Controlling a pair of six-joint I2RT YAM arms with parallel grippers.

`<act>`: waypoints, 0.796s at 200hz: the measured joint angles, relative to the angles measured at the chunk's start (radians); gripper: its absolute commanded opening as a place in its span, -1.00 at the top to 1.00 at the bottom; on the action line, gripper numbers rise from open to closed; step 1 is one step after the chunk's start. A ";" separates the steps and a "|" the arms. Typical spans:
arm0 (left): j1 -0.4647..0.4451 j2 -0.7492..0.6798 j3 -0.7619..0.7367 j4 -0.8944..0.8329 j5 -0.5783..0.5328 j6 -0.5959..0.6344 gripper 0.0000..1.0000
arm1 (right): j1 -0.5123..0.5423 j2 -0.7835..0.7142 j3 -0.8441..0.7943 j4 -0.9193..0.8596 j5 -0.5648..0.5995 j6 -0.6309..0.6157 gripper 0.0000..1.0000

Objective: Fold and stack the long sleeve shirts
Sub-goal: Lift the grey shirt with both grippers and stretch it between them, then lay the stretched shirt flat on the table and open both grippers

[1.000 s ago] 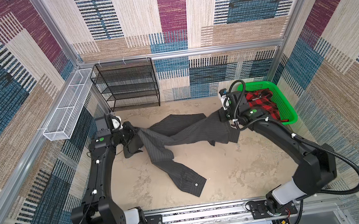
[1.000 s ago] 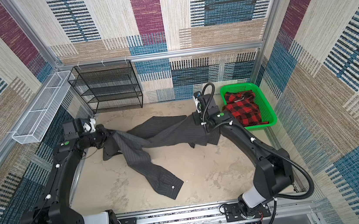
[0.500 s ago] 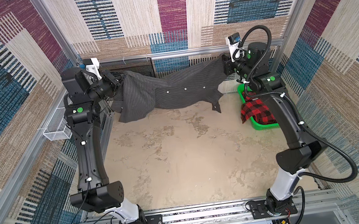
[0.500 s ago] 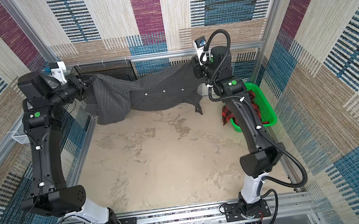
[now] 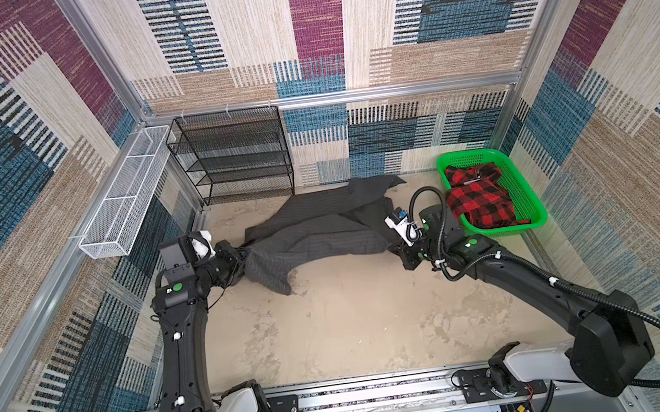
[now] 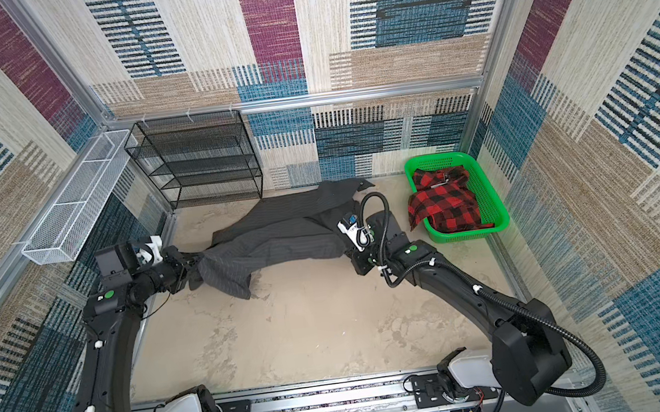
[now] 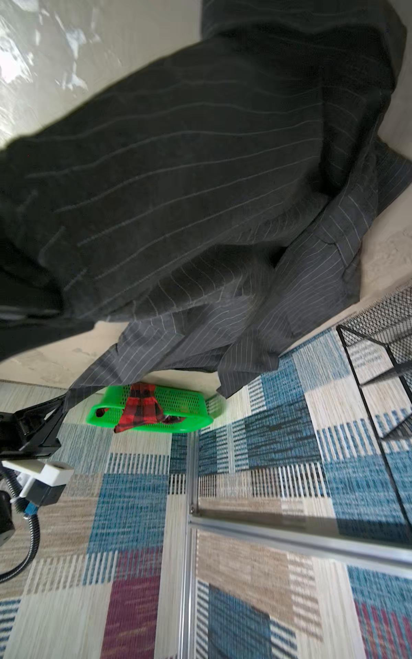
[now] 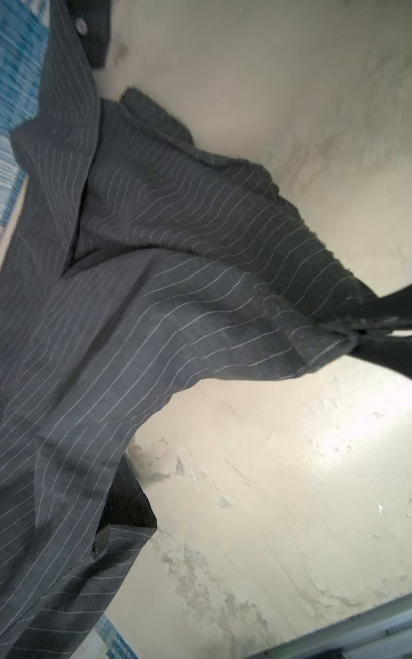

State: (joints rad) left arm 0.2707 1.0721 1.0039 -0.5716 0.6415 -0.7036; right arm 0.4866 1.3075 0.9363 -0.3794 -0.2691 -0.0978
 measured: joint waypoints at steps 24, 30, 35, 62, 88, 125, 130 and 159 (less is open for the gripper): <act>0.000 -0.025 -0.031 -0.039 -0.032 0.040 1.00 | 0.016 0.000 -0.021 -0.026 0.015 0.042 1.00; 0.000 -0.024 -0.035 -0.043 -0.043 0.049 1.00 | 0.017 0.000 -0.021 -0.029 0.021 0.048 1.00; 0.000 -0.022 -0.038 -0.046 -0.051 0.053 1.00 | 0.018 0.000 -0.021 -0.031 0.027 0.051 1.00; 0.002 0.021 -0.039 -0.061 -0.104 0.083 1.00 | 0.018 0.016 0.007 -0.060 0.068 0.067 1.00; 0.002 0.100 -0.011 -0.070 -0.171 0.106 1.00 | 0.014 0.054 0.040 -0.083 0.105 0.070 1.00; 0.003 0.216 0.055 -0.068 -0.229 0.133 1.00 | -0.015 0.152 0.093 -0.119 0.144 0.070 1.00; 0.004 0.229 0.066 -0.068 -0.242 0.135 1.00 | -0.017 0.167 0.103 -0.123 0.150 0.069 1.00; 0.004 0.326 0.143 -0.066 -0.280 0.149 1.00 | -0.026 0.269 0.179 -0.159 0.181 0.043 1.00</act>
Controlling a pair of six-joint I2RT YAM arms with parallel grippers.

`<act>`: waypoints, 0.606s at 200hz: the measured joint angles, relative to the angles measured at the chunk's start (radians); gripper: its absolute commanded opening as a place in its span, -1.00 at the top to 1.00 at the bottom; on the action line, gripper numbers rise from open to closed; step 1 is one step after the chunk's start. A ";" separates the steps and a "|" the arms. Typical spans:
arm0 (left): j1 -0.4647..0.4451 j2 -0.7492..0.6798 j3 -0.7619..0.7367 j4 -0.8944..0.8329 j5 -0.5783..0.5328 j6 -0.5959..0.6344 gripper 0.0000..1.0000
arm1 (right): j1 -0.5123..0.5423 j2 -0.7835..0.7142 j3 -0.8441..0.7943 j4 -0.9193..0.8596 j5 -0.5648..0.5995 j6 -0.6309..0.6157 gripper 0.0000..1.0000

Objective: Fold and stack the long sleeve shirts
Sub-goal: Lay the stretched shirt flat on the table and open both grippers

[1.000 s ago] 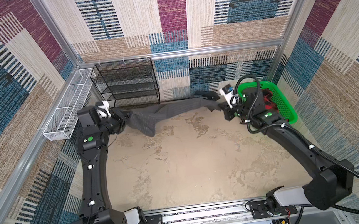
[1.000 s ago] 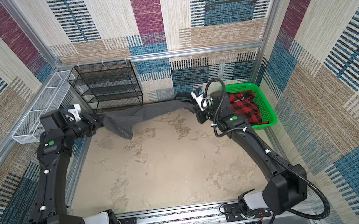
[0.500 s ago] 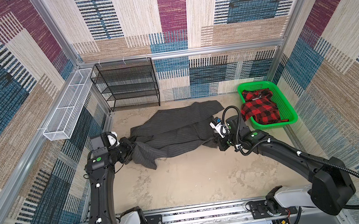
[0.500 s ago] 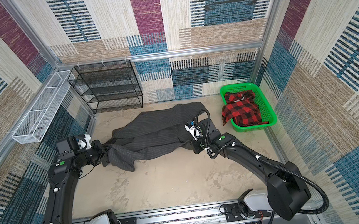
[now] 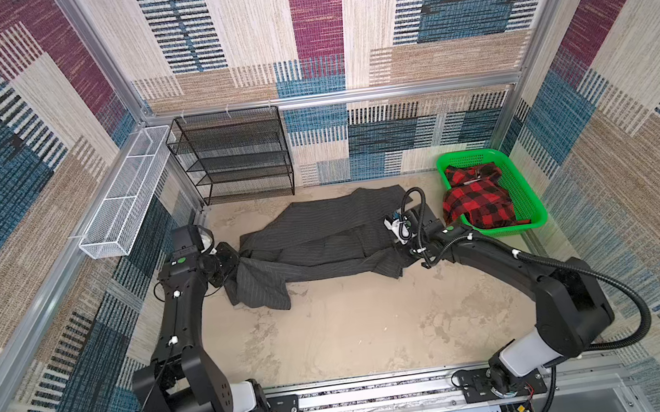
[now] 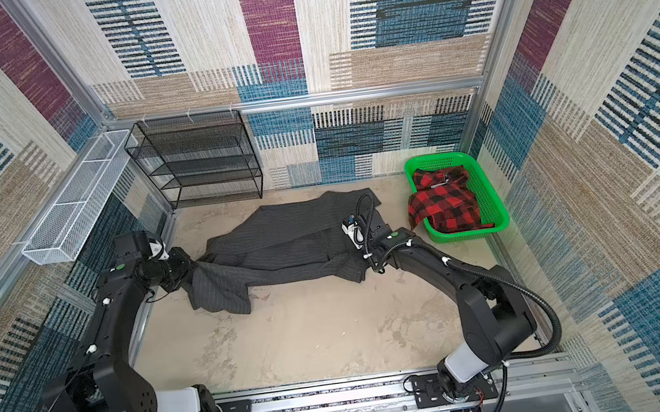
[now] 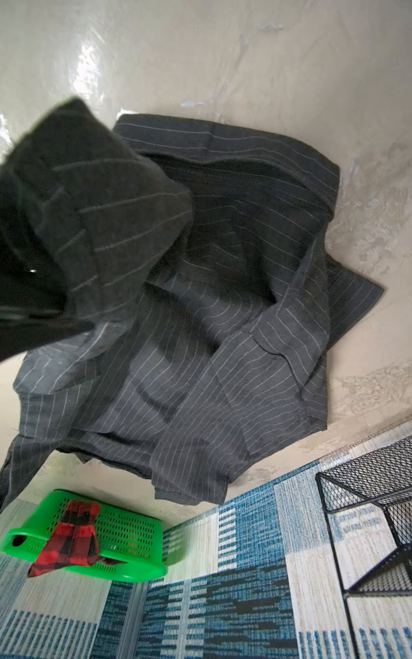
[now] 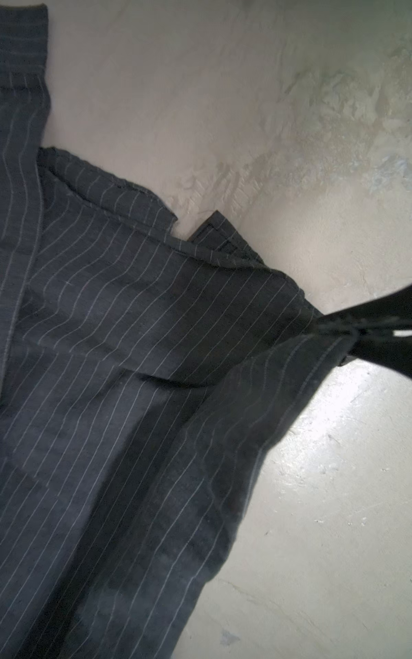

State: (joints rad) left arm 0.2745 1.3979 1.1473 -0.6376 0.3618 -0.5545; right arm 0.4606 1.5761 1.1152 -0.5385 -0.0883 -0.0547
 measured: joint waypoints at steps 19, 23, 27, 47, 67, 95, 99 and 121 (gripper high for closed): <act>-0.001 0.091 0.059 0.008 -0.014 0.006 1.00 | -0.005 0.077 0.057 -0.008 0.013 -0.021 1.00; -0.001 0.114 0.070 0.008 -0.016 0.007 1.00 | -0.006 0.099 0.072 -0.010 0.012 -0.029 1.00; -0.003 0.133 0.079 0.009 -0.015 0.007 1.00 | -0.008 0.113 0.082 -0.009 0.013 -0.031 1.00; -0.009 0.214 0.117 0.008 -0.018 0.008 1.00 | -0.011 0.209 0.143 -0.016 0.013 -0.051 1.00; -0.015 0.296 0.156 0.011 -0.019 0.008 0.78 | -0.013 0.295 0.196 -0.035 0.013 -0.056 0.91; -0.018 0.391 0.221 0.000 -0.028 0.007 -0.11 | -0.013 0.373 0.244 -0.057 0.042 -0.051 0.63; -0.019 0.398 0.231 -0.005 -0.034 0.006 -0.21 | -0.013 0.374 0.246 -0.061 0.047 -0.048 0.59; -0.021 0.417 0.291 -0.023 -0.044 0.006 -0.61 | -0.013 0.358 0.245 -0.076 0.060 -0.027 0.33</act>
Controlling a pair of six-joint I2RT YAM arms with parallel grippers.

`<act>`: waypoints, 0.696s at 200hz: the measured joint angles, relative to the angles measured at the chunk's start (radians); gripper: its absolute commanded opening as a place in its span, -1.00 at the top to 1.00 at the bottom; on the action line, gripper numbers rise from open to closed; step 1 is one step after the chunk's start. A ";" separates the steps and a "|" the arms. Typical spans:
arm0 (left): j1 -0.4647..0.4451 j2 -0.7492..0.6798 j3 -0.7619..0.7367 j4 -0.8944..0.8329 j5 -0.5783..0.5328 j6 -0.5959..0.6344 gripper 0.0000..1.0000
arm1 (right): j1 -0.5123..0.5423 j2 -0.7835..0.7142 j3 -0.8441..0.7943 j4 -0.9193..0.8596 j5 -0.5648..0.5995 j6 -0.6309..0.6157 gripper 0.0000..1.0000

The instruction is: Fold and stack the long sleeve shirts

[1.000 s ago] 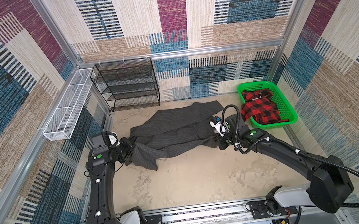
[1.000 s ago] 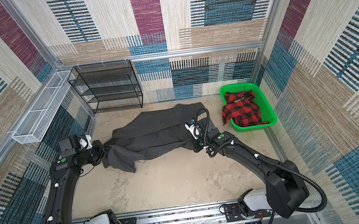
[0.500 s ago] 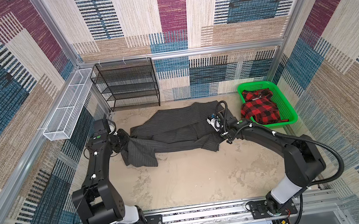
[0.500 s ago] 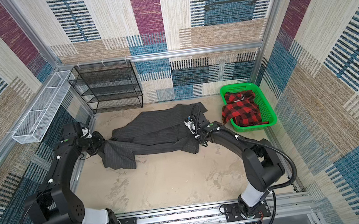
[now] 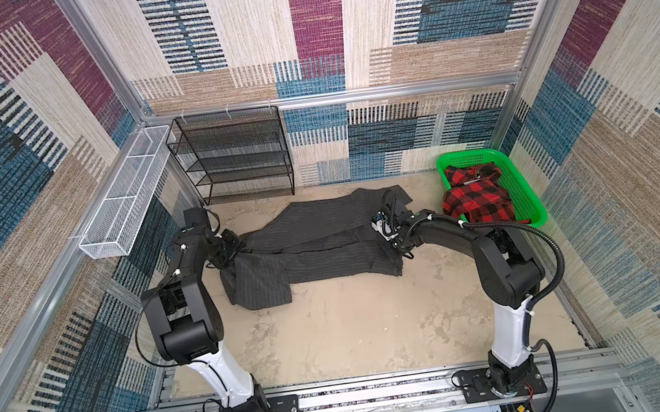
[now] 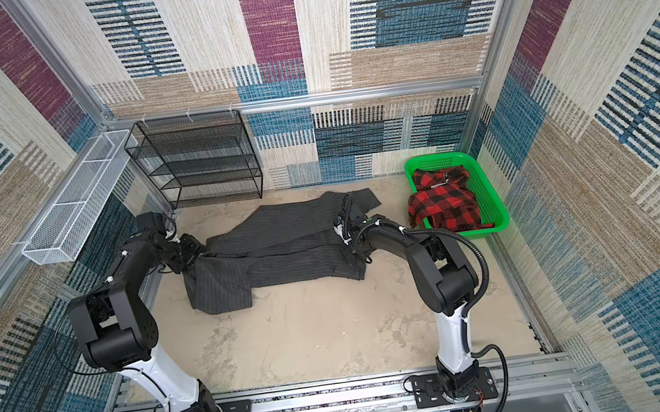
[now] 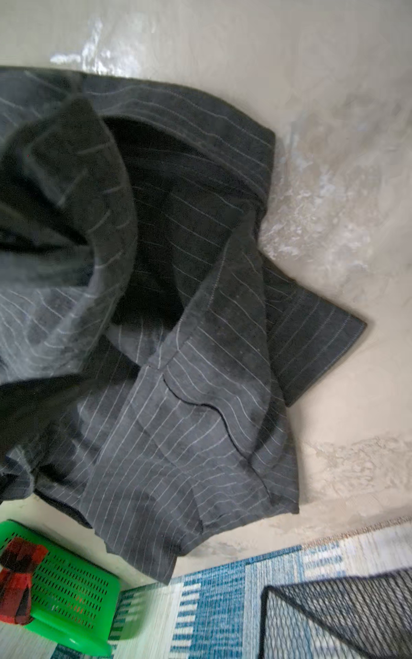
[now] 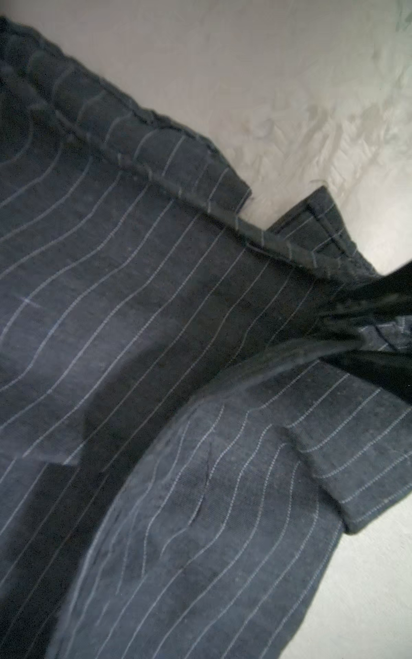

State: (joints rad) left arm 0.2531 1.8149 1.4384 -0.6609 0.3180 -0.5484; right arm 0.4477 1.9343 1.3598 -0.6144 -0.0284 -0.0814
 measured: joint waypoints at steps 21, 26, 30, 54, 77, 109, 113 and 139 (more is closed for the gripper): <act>0.000 -0.039 0.027 -0.024 -0.011 0.002 -0.77 | 0.000 -0.068 -0.027 -0.008 0.014 0.031 0.15; 0.000 -0.053 0.028 -0.031 -0.022 0.002 -0.78 | 0.000 -0.091 -0.038 -0.008 0.022 0.040 0.12; 0.000 -0.066 0.028 -0.036 -0.028 0.003 -0.78 | 0.000 -0.109 -0.047 -0.009 0.024 0.048 0.10; 0.000 -0.177 -0.014 -0.061 -0.053 0.027 -0.66 | 0.002 -0.210 -0.109 -0.016 0.039 0.109 0.08; 0.000 -0.323 -0.151 -0.070 -0.055 0.035 -0.18 | 0.005 -0.321 -0.189 -0.013 0.035 0.183 0.10; 0.000 -0.503 -0.352 -0.080 -0.068 0.039 0.66 | 0.027 -0.427 -0.317 0.001 -0.025 0.289 0.18; 0.000 -0.518 -0.375 -0.078 -0.075 0.039 0.72 | 0.031 -0.436 -0.334 0.008 -0.034 0.301 0.19; 0.000 -0.520 -0.448 -0.066 -0.074 0.037 0.90 | 0.035 -0.460 -0.423 0.065 -0.083 0.369 0.26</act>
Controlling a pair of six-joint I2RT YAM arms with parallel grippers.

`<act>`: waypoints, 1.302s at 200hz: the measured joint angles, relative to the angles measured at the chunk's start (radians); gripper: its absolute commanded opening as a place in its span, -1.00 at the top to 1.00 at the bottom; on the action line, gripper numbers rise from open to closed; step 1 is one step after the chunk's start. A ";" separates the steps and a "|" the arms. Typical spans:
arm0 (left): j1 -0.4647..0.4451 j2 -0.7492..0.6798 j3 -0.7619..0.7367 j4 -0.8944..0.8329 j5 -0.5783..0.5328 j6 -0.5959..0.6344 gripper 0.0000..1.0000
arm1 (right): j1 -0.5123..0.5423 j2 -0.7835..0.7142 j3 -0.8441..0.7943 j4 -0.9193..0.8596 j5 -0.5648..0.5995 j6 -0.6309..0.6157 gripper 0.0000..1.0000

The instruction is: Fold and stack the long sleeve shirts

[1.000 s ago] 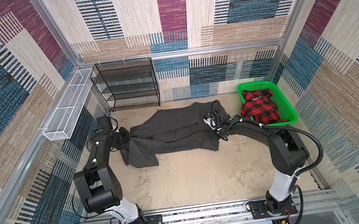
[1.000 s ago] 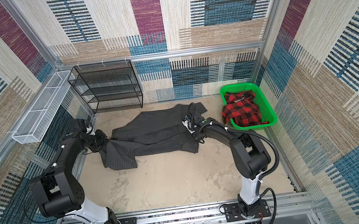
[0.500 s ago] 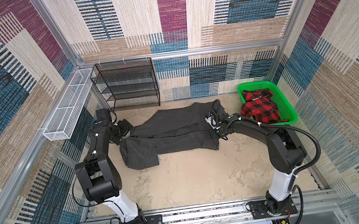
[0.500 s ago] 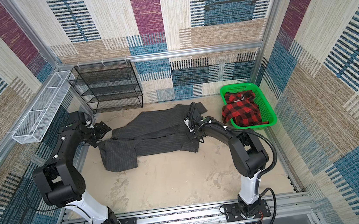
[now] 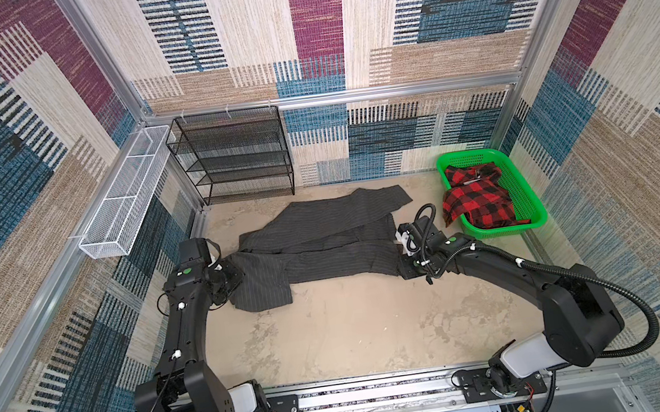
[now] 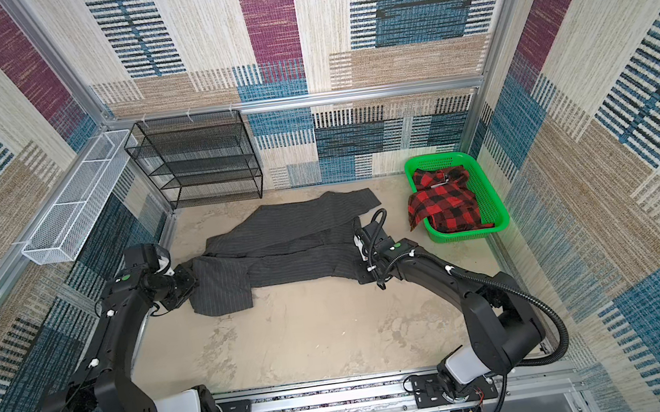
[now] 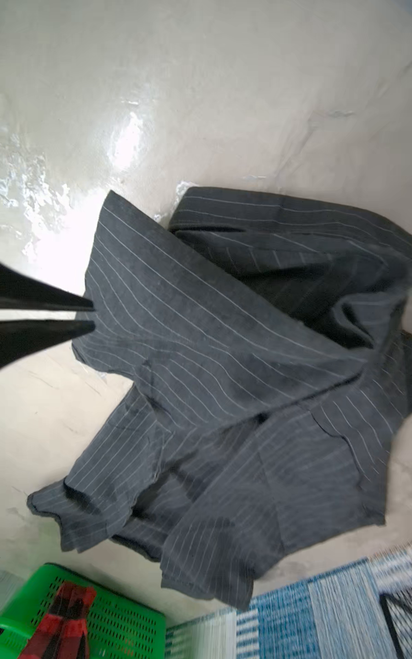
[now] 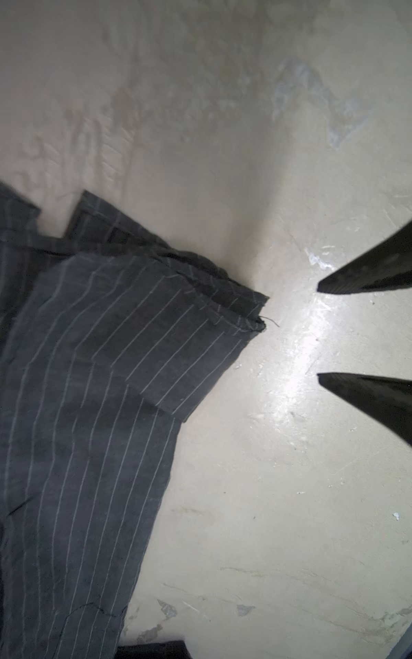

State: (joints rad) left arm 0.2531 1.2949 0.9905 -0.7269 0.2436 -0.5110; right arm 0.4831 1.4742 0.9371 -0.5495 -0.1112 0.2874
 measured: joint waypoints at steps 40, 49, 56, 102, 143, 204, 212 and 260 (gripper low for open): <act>0.000 0.126 -0.011 0.089 0.024 -0.031 1.00 | 0.004 0.002 -0.066 0.116 -0.055 0.054 0.36; 0.000 0.152 -0.010 0.111 0.026 -0.036 1.00 | 0.004 0.014 -0.066 0.146 -0.066 0.061 0.38; 0.000 0.167 -0.009 0.123 0.027 -0.038 1.00 | 0.004 0.024 -0.067 0.161 -0.071 0.063 0.38; 0.000 0.261 0.002 0.200 0.044 -0.066 1.00 | 0.005 0.100 -0.065 0.219 -0.090 0.077 0.42; 0.000 0.322 0.019 0.233 0.044 -0.070 1.00 | 0.005 0.110 -0.070 0.240 -0.087 0.093 0.43; -0.003 0.351 0.039 0.244 0.024 -0.074 1.00 | 0.006 0.112 -0.077 0.241 -0.049 0.104 0.43; -0.003 0.352 0.040 0.245 0.024 -0.077 1.00 | 0.006 0.117 -0.076 0.241 -0.037 0.104 0.43; -0.011 0.361 0.047 0.251 0.023 -0.083 1.00 | 0.006 0.170 -0.068 0.271 -0.036 0.104 0.65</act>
State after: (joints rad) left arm 0.2420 1.6562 1.0370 -0.4763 0.2665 -0.5938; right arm 0.4889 1.6444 0.8696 -0.2783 -0.1474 0.3912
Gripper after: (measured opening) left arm 0.052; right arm 0.207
